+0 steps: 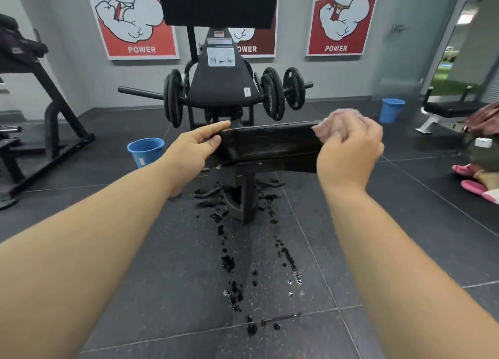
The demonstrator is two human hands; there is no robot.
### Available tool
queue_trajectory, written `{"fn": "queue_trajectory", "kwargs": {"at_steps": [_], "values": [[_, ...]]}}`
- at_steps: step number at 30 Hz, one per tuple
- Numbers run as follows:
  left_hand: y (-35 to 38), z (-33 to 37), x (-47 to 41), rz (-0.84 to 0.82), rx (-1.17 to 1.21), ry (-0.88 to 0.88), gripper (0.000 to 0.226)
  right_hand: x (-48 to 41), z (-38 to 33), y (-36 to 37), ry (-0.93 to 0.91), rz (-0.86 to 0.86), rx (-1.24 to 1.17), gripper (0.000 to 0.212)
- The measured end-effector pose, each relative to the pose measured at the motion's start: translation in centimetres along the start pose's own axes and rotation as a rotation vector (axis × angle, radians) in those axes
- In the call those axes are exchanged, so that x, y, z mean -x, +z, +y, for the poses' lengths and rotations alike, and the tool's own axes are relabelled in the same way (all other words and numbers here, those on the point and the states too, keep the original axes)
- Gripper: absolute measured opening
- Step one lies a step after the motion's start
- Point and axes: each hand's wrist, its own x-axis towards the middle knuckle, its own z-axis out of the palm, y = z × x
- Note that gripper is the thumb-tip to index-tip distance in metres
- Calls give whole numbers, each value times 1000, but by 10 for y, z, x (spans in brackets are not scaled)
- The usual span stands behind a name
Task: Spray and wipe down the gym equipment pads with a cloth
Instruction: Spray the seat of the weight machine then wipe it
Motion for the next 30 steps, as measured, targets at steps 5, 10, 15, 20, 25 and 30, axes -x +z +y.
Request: {"fn": "queue_trajectory", "kwargs": {"at_steps": [5, 10, 15, 20, 25, 30], "values": [[-5, -8, -4, -34, 117, 8, 49, 57, -51, 45, -205, -205, -65, 54], [-6, 1, 2, -42, 295, -57, 43, 59, -46, 25, -419, -347, -191, 43], [-8, -1, 4, -38, 397, -98, 47, 22, -38, 22, -225, -191, -43, 37], [-13, -7, 0, -75, 502, -69, 48, 67, -53, 44, -451, -293, -139, 43], [-7, -1, 9, -98, 504, -35, 46, 55, -51, 14, -376, -597, -302, 54], [20, 0, 35, -74, 132, 257, 64, 32, -53, -5, 278, -940, -872, 63]]}}
